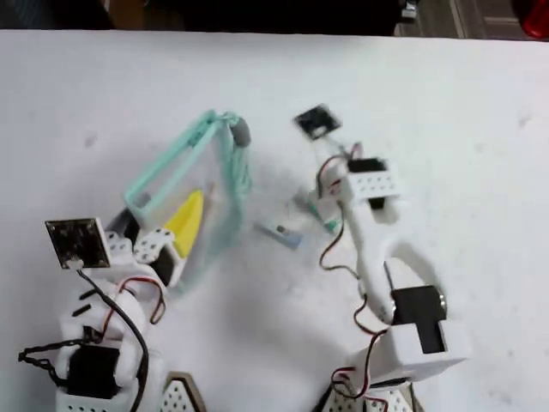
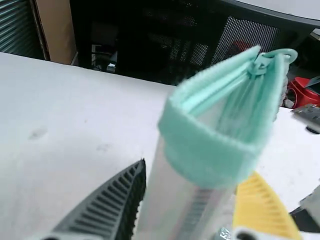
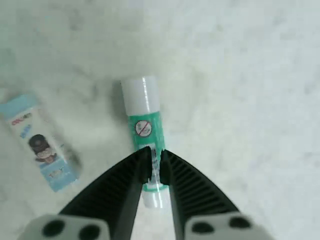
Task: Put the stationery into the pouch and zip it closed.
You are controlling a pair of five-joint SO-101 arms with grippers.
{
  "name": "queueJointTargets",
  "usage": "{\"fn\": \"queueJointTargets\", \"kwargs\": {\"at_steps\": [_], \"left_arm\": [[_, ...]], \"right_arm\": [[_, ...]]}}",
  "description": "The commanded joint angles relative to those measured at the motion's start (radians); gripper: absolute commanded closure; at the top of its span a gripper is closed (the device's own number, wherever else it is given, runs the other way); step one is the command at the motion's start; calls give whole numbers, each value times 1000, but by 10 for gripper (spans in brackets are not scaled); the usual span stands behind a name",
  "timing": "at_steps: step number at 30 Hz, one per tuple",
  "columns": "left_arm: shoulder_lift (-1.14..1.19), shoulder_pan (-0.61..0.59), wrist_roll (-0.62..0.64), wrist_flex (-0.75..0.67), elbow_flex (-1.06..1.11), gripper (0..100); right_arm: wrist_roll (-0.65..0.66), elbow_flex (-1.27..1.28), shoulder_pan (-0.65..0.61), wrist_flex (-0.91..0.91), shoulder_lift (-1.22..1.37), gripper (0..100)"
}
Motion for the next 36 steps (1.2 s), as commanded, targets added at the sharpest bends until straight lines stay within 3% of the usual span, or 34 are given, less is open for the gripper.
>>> {"fn": "queueJointTargets", "kwargs": {"at_steps": [1,9,14,24,27,31,36], "left_arm": [[-7,21,6,-29,-3,714],[-7,85,3,-25,-3,711],[-7,145,2,-23,-3,710],[-7,143,2,-23,-3,710],[-7,142,0,-15,-3,710],[-7,142,0,-9,-5,710],[-7,142,2,-9,-3,710]], "right_arm": [[8,-140,44,111,-19,982],[-11,-351,36,283,-56,982],[-143,-414,27,332,-240,982],[-166,-394,-234,371,-743,982],[-150,-299,-234,371,-711,981],[-135,-94,-125,255,-506,967],[-132,-60,-91,193,-185,800]]}}
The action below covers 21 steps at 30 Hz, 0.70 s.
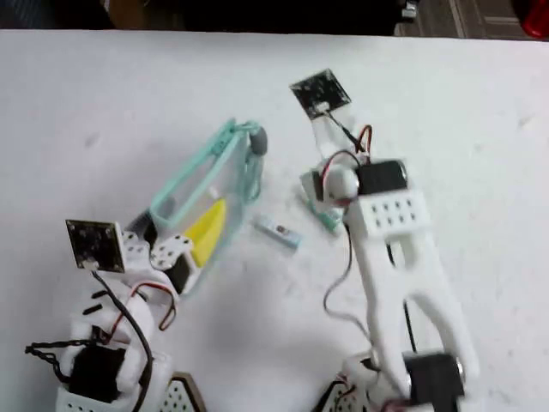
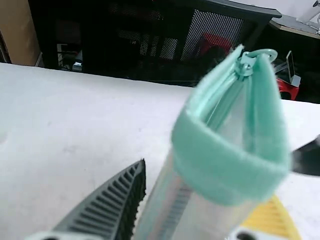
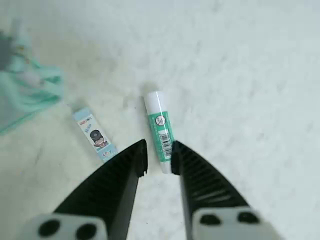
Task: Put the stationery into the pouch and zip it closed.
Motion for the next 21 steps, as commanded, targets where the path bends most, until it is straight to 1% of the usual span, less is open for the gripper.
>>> {"fn": "queueJointTargets", "kwargs": {"at_steps": [1,5,12,14,17,19,21], "left_arm": [[2,7,2,-8,-3,710],[2,7,5,12,-8,710],[2,7,2,9,-8,710],[2,7,2,8,-6,710],[2,7,2,6,-6,710],[2,7,2,11,-11,714],[2,7,2,15,-18,714]], "right_arm": [[14,-20,12,-36,197,781],[14,-104,19,-74,398,776],[14,-258,13,-99,645,778],[14,-299,22,-99,697,827],[14,-353,44,-94,728,993],[14,-379,64,-79,713,961],[9,-408,84,-36,651,987]]}}
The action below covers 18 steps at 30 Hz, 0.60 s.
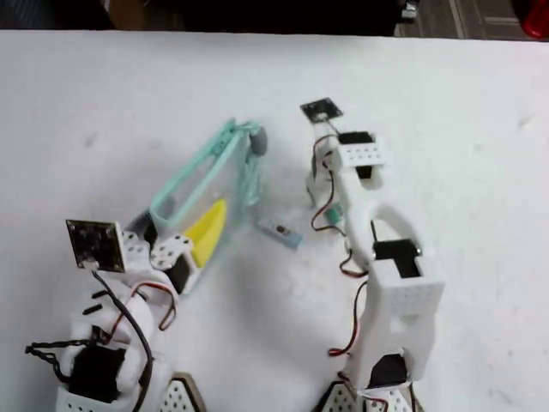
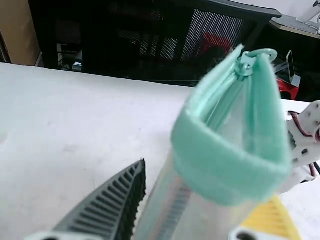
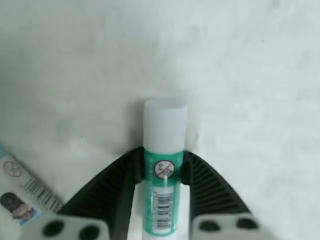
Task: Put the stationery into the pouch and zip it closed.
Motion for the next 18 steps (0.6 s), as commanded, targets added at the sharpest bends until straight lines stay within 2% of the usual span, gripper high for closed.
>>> {"fn": "queueJointTargets", "kwargs": {"at_steps": [1,5,10,18], "left_arm": [[2,7,2,28,-28,714],[2,13,2,55,-52,714],[2,15,2,54,-52,714],[2,16,2,54,-49,714]], "right_arm": [[6,-80,24,64,-117,981],[9,-109,28,157,-357,981],[11,-106,-15,179,-708,981],[9,-103,-217,145,-1115,981]]}}
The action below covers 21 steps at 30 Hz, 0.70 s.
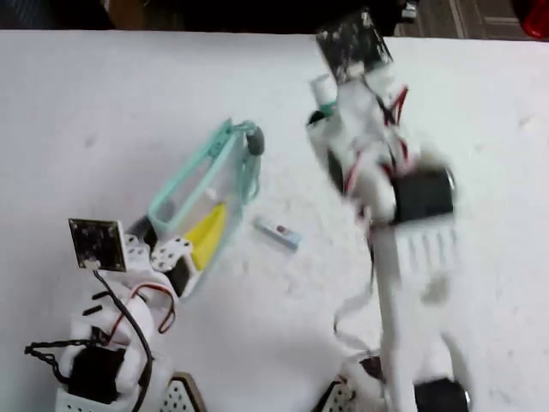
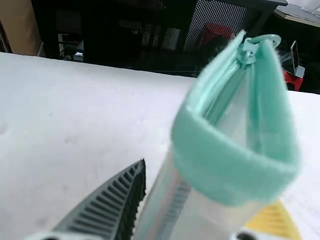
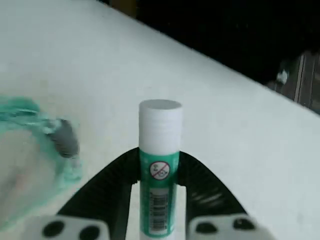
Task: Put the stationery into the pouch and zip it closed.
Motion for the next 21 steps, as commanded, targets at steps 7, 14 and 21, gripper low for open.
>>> {"fn": "queueJointTargets", "kwargs": {"at_steps": [7,14,21], "left_arm": [[4,16,2,5,-44,714],[4,16,2,5,-43,714],[4,97,-60,5,-21,710]], "right_arm": [[2,11,-246,-39,-314,981],[-61,328,-303,-119,-645,981],[-66,658,-308,-710,-789,981]]}}
